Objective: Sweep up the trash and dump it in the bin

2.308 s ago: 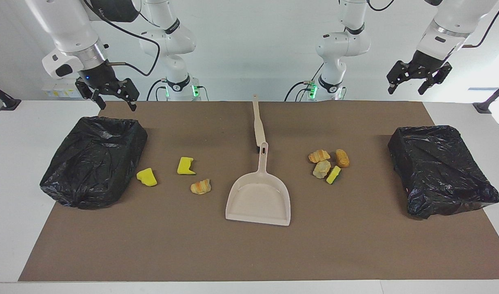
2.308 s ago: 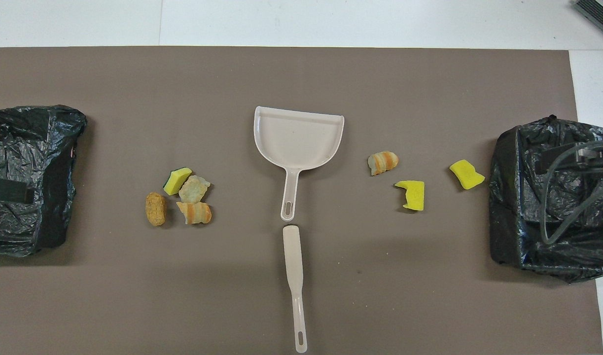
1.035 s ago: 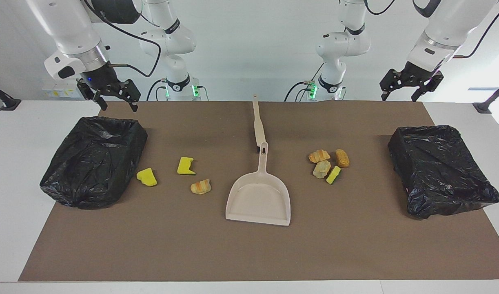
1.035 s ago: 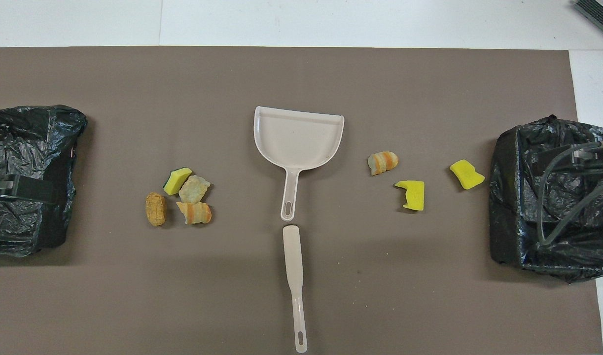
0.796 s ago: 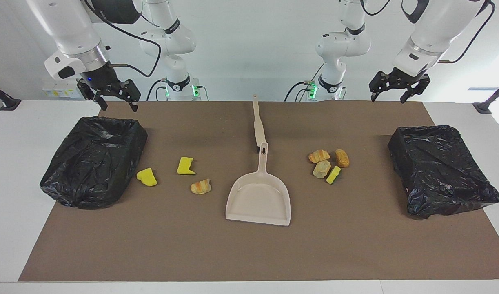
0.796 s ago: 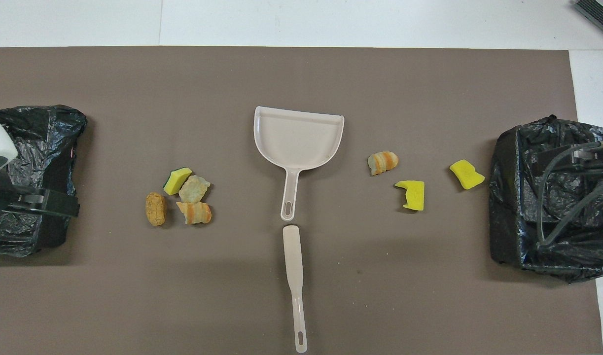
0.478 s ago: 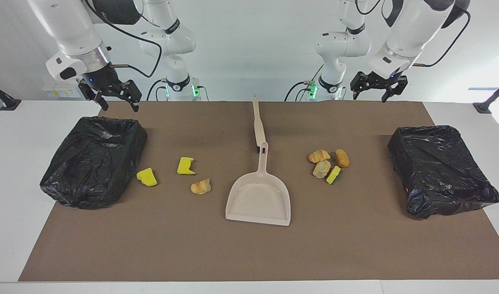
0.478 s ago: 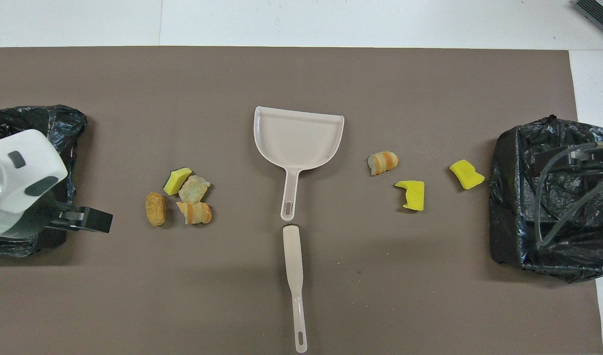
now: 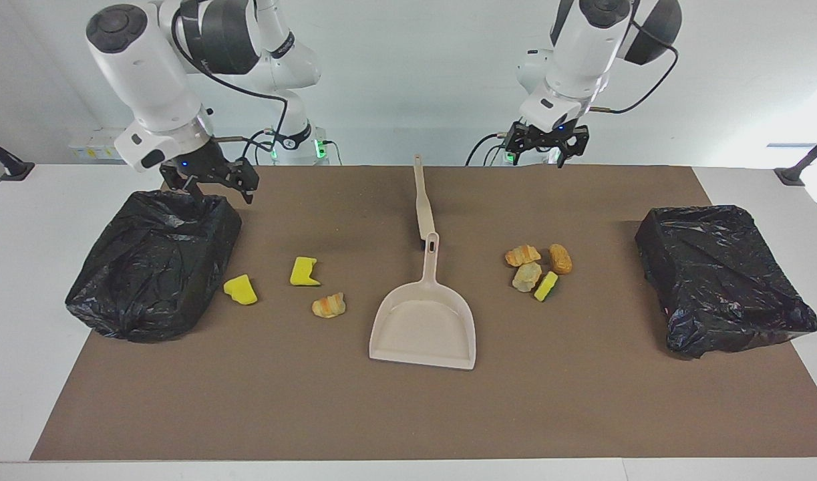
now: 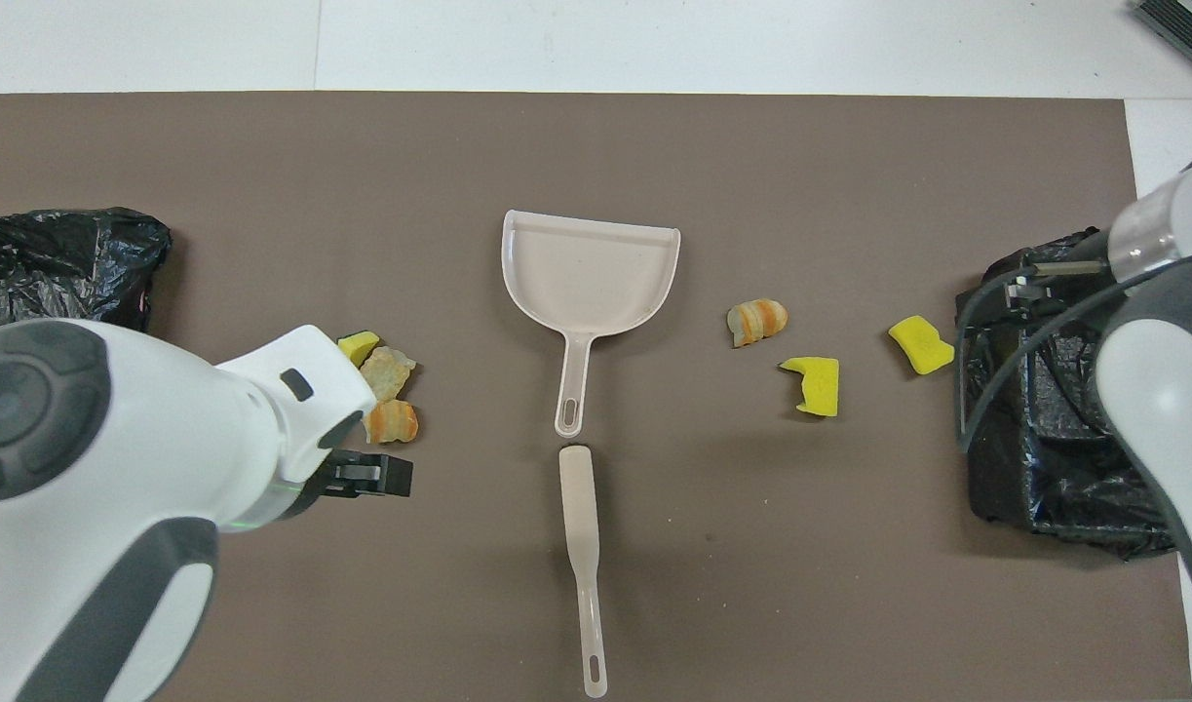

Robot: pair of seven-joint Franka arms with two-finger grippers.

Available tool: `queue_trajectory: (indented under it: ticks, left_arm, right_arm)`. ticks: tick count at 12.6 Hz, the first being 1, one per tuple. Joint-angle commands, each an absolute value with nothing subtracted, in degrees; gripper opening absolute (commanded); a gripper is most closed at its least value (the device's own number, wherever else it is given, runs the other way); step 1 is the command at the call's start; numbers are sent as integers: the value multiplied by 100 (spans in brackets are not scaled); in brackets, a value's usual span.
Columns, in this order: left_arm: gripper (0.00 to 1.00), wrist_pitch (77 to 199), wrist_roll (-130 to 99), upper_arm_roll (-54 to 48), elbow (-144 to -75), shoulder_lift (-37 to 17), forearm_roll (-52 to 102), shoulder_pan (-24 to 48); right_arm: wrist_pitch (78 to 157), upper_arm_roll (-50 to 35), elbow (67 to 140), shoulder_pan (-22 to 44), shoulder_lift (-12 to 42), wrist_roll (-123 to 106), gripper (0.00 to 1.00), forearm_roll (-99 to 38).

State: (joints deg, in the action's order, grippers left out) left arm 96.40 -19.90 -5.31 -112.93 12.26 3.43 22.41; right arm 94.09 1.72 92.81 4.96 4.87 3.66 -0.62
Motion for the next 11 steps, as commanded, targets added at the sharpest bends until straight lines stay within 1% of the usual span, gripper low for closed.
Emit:
queue_trajectory:
  ticks: [1,2,3,6,7,8,10,11]
  left_arm:
    - [100,10098,-2504,-431,-11856,1556,587,2793]
    - [100,10194,-2566,-431,-12004,1573,772,2986]
    - [100,10448,-2706,-431,-12223,1660,869,3232]
    - [100,11413,-3277,-431,-13005,1539,888,4058]
    - [100,11765,-3470,-431,-13304,1399,888,4409]
    - [100,12186,-3559,-431,-13515,1136,888,4647]
    - [100,12846,-3918,-431,-13588,670,888,4868]
    - [100,13145,-4094,-439,-13588,555,888,4887]
  right_arm:
    - [9737,-52,9141,483,904,658,100,-35]
    - [9886,-61,9141,492,992,816,100,-35]
    - [10097,-62,9149,649,1063,878,100,-44]
    - [10413,-62,9176,905,1309,1211,100,-88]
    - [10537,-62,9193,1027,1370,1335,100,-105]
    - [10608,-62,9193,1133,1432,1458,100,-123]
    - [10932,-70,9220,1379,1642,1940,100,-140]
    - [11038,-70,9211,1510,1696,2169,100,-141]
